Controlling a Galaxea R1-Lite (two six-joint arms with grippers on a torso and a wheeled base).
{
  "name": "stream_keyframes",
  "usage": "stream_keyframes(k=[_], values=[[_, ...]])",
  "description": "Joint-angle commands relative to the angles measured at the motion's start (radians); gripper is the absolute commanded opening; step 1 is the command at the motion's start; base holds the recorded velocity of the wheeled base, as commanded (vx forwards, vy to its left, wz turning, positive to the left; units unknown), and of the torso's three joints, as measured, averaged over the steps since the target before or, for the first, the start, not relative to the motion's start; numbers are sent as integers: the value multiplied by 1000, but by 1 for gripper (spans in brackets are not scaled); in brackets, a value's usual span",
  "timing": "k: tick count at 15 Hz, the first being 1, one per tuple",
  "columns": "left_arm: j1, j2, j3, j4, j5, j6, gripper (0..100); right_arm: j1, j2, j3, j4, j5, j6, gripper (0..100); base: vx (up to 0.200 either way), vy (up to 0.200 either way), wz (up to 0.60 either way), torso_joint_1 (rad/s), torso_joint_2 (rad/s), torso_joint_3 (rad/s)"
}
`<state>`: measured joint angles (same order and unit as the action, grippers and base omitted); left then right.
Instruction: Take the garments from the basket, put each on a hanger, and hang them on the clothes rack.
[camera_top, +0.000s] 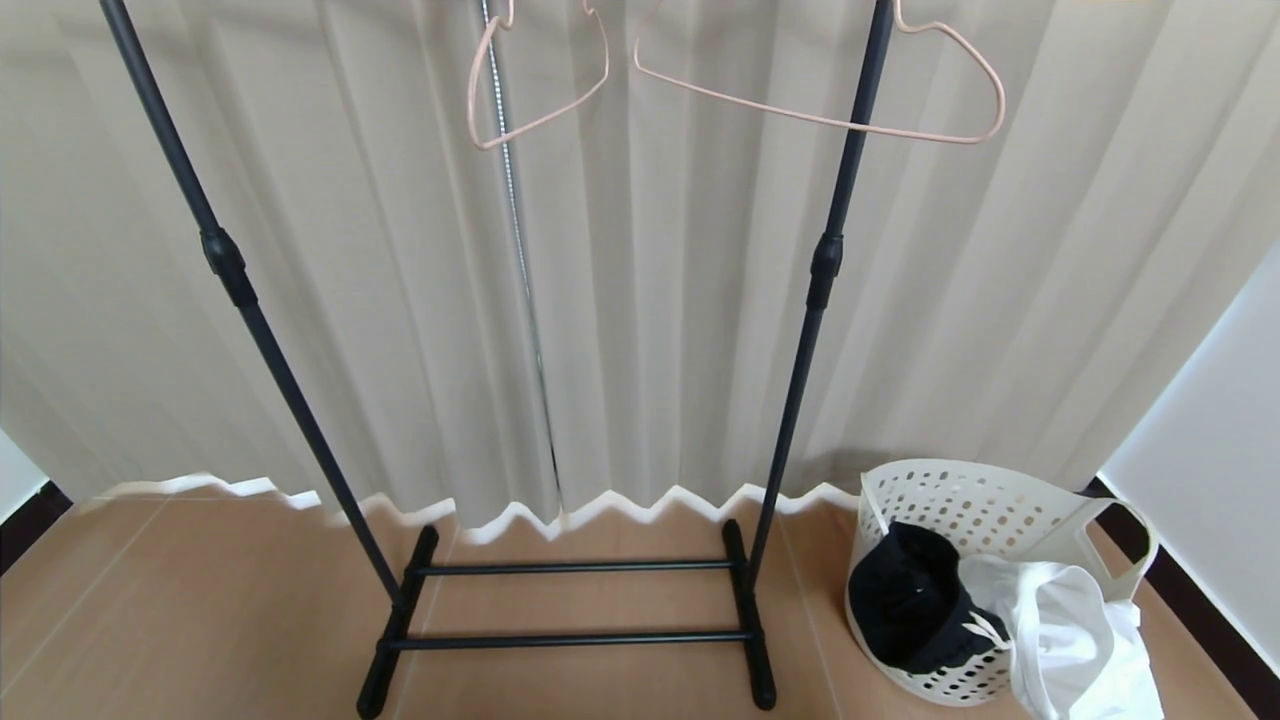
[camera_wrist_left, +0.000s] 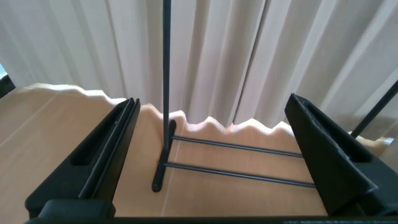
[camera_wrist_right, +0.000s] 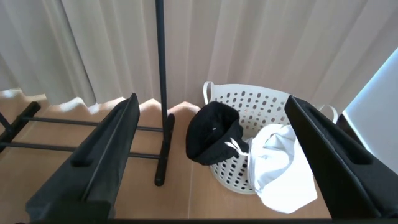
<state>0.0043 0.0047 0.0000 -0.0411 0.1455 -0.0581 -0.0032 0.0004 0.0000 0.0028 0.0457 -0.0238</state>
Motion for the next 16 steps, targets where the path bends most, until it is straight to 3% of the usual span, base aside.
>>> stream_keyframes(k=[1, 8, 11, 16], values=[[0, 1, 0, 0, 0, 0, 100, 0, 0, 0, 0, 0, -1, 100, 0, 0, 0, 2, 168, 154], [0, 1, 0, 0, 0, -2, 100, 0, 0, 0, 0, 0, 5, 100, 0, 0, -514, 0, 30, 30], [0, 1, 0, 0, 0, -3, 100, -1, 0, 0, 0, -1, 5, 100, 0, 0, 0, 0, 0, 0], [0, 1, 0, 0, 0, -2, 100, 0, 0, 0, 0, 0, 5, 100, 200, 0, 0, 2, 3, 5]])
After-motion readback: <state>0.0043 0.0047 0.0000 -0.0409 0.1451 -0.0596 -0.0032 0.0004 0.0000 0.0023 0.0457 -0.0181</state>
